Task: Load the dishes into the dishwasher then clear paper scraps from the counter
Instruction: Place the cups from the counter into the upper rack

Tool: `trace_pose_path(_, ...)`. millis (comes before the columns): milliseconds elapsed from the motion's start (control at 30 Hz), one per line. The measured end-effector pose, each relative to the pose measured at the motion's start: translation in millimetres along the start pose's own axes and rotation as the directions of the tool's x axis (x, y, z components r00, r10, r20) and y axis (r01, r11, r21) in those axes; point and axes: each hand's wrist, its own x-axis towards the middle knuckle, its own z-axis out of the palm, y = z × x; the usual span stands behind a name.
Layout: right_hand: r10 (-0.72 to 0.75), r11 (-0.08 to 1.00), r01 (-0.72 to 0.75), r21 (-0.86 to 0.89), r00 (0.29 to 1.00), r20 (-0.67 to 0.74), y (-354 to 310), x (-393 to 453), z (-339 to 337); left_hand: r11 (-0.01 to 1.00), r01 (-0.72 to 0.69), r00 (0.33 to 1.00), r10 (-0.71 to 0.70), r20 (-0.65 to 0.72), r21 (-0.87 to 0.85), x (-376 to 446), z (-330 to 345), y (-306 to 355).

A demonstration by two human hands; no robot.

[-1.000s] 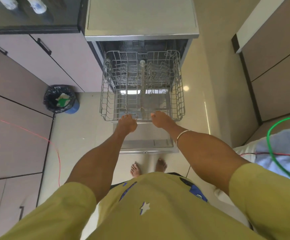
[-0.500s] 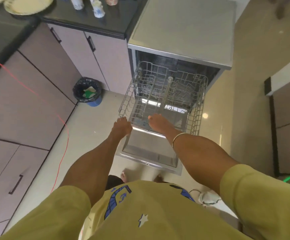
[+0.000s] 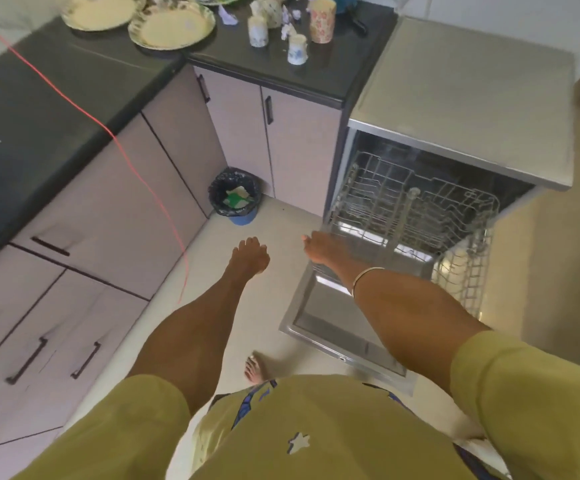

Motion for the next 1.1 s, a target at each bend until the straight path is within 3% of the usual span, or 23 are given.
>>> trace_pose_path(233, 0.07, 0.976, -0.063, 0.206, 0.997, -0.027, -106.3, 46.8, -2.1, 0.998, 0.067, 0.997, -0.067, -0.044, 0.005, 38.5, -65.2, -97.5)
trace_pose_path(433, 0.062, 0.993, -0.061, 0.096, 0.998, -0.004, -147.2, 91.3, -4.6, 0.999, 0.041, 0.996, -0.042, -0.077, -0.009, 66.0, -104.5, -135.0)
trace_pose_path(733, 0.069, 0.986, -0.06, 0.158, 0.996, -0.055, -170.2, 146.9, -50.7, 0.997, -0.069, 0.993, 0.071, -0.097, 0.028, 118.5, -150.5, -135.9)
trace_pose_path(900, 0.076, 0.978, -0.053, 0.202, 0.991, -0.107, -176.9, 195.5, -88.2, 0.988, -0.128, 0.987, 0.135, -0.084, 0.086, 190.2, -190.9, -131.4)
trace_pose_path(1100, 0.065, 0.968, -0.041, 0.249, 0.994, -0.09, -161.4, 263.6, -150.0, 0.989, -0.146, 0.984, 0.142, -0.107, -0.027, 266.1, -256.0, -82.8)
